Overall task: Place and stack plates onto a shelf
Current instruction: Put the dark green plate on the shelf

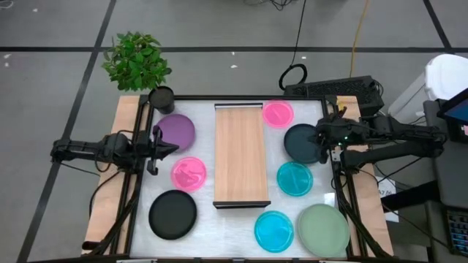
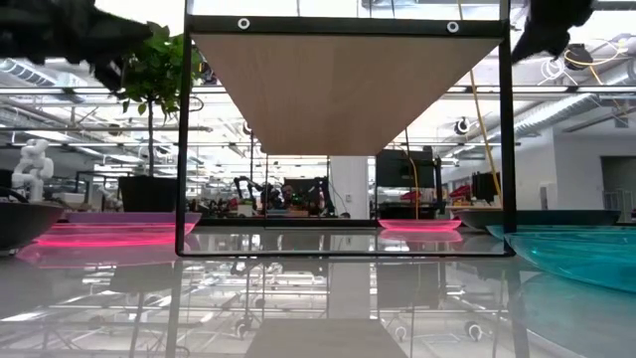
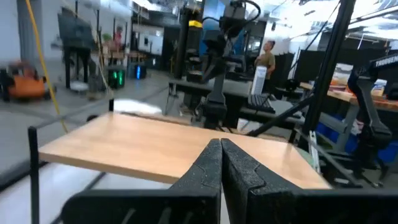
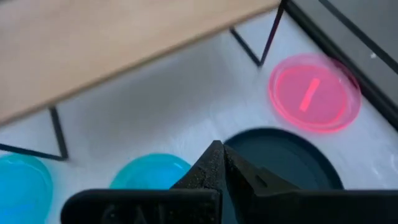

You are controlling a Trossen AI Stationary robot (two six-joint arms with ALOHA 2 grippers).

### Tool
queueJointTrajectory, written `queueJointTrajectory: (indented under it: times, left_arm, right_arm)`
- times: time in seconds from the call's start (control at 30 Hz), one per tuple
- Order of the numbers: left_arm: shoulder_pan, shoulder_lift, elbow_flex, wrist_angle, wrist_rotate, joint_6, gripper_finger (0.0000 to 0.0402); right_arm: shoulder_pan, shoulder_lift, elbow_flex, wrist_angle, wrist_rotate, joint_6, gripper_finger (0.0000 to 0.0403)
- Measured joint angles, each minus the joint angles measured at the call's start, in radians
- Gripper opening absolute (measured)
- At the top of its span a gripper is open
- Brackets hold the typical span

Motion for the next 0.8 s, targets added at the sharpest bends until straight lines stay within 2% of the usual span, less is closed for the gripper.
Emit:
queueJointTrajectory:
  times: [0.2, 0.4, 0.53, 0.63, 0.8]
  left_arm:
    - [-0.018, 0.189, 0.243, -0.172, -0.001, 0.022, 0.0001]
    - [-0.053, 0.416, 0.505, -0.322, -0.073, 0.120, 0.0001]
    - [-0.076, 0.558, 0.654, -0.459, -0.075, 0.131, 0.0001]
    - [-0.091, 0.642, 0.711, -0.524, -0.076, 0.109, 0.0001]
    - [-0.120, 0.721, 0.718, -0.527, -0.076, 0.082, 0.0001]
  right_arm:
    - [0.000, 0.000, -0.108, 0.071, -0.069, 0.018, 0.0000]
    - [0.015, 0.001, -0.226, 0.172, -0.153, 0.024, 0.0000]
    - [0.040, 0.000, -0.285, 0.186, -0.156, 0.030, 0.0000]
    - [0.057, 0.001, -0.319, 0.196, -0.155, 0.055, 0.0000]
    - [0.082, 0.002, -0.372, 0.247, -0.156, 0.058, 0.0000]
